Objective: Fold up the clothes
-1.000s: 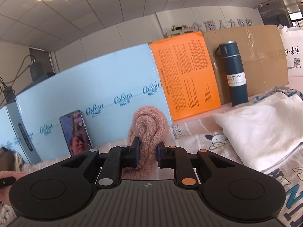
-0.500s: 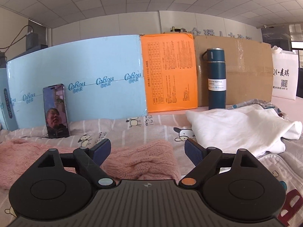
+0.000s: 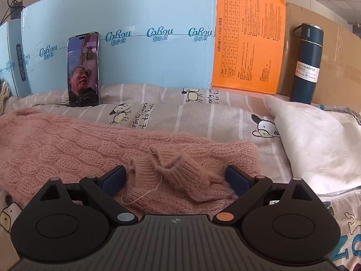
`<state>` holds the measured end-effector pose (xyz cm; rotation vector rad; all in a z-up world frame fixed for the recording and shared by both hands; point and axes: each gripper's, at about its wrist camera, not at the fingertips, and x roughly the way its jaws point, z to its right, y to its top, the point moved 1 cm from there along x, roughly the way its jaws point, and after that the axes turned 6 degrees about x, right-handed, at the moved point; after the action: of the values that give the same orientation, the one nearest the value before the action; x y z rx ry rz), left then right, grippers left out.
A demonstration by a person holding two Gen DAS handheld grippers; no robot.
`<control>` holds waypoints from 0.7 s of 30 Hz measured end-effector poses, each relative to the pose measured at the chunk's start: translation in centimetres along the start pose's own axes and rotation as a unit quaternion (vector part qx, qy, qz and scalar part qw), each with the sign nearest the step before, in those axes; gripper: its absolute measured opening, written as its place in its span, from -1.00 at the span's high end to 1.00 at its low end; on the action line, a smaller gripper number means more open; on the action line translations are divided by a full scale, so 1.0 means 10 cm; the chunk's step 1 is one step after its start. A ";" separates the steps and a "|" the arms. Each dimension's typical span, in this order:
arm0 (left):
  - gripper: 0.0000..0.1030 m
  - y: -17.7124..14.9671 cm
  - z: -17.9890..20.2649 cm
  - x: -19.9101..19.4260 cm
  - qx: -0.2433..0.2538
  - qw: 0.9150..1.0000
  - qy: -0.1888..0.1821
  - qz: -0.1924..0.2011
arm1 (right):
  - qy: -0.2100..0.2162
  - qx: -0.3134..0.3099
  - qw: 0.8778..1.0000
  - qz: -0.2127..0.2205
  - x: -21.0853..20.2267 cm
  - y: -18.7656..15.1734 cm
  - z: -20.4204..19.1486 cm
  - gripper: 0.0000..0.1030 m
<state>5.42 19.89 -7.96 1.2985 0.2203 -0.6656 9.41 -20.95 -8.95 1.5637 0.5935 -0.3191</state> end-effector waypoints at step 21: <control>0.60 -0.03 0.19 -0.06 0.042 0.999 -0.011 0.030 | -0.092 0.024 0.986 0.134 -0.30 0.13 0.24 0.63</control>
<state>4.39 18.25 -7.35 1.3729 0.1346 -0.6437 8.04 -23.87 -6.43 1.6183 0.2292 -0.2707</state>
